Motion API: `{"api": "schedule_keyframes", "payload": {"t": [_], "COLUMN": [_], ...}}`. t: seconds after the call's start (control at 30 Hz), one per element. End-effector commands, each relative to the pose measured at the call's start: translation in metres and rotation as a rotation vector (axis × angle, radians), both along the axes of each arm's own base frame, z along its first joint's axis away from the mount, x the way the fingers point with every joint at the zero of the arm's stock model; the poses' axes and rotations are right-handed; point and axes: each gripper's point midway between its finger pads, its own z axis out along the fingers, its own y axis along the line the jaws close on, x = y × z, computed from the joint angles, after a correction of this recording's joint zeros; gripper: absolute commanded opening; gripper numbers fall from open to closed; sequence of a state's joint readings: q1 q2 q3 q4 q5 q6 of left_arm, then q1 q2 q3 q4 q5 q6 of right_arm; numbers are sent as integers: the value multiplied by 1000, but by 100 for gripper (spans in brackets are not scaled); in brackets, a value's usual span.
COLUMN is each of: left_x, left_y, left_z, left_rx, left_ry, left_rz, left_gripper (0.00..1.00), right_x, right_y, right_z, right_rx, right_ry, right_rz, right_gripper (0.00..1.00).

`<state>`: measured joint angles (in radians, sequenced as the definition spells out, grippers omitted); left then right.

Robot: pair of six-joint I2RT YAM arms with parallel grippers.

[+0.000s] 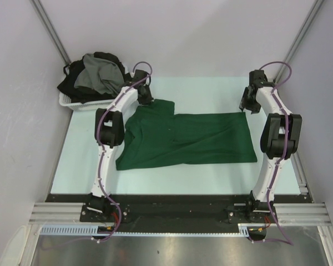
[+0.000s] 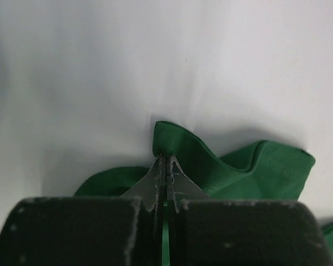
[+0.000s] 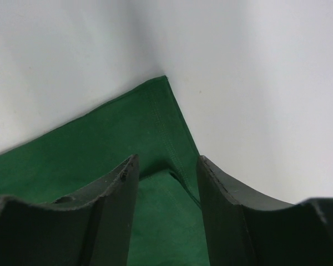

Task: Fold and stack the t-shirts
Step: Grap the side of the flattened tshirt furthest away from the robot with both arms

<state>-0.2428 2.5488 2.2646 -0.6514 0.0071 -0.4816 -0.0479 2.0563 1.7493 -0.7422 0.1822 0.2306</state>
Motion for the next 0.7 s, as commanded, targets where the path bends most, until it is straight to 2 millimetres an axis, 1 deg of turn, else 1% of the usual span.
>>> {"api": "schedule_keyframes", "payload": {"t": [0.0,0.07,0.1,0.13,0.17,0.2,0.23,0.27,0.33,0.4,0.43,0.53,0.67], "left_x": [-5,-4,-3,-3,-1,0,0,1,1,1,0,-2,-7], "left_y": [2,3,4,3,3,3,3,3,2,3,3,4,6], "left_z": [46,47,47,46,49,50,52,54,58,61,63,66,65], "left_rx": [39,44,44,46,44,45,43,42,39,41,43,54,68], "left_ry": [-62,-67,-69,-68,-77,-79,-83,-87,-93,-100,-100,-99,-88], "left_rz": [-19,-18,-16,-14,-14,-11,-12,-12,-12,-17,-17,-26,-36], "left_gripper": [0,0,0,0,0,0,0,0,0,0,0,0,0], "right_x": [13,15,15,17,18,19,21,27,31,39,42,52,55], "right_y": [-3,-6,-7,-7,-9,-10,-11,-12,-15,-16,-15,-15,-11], "right_z": [-19,-27,-36,-37,-39,-48,-49,-47,-54,-53,-57,-54,-61], "right_rx": [17,23,31,33,36,38,35,37,34,31,31,29,34], "right_ry": [11,20,33,33,36,51,54,40,49,30,25,-7,-7], "right_rz": [8,2,3,-1,-3,-2,-2,0,0,5,7,20,34], "right_gripper": [52,52,52,52,52,52,52,52,52,52,52,52,52]}}
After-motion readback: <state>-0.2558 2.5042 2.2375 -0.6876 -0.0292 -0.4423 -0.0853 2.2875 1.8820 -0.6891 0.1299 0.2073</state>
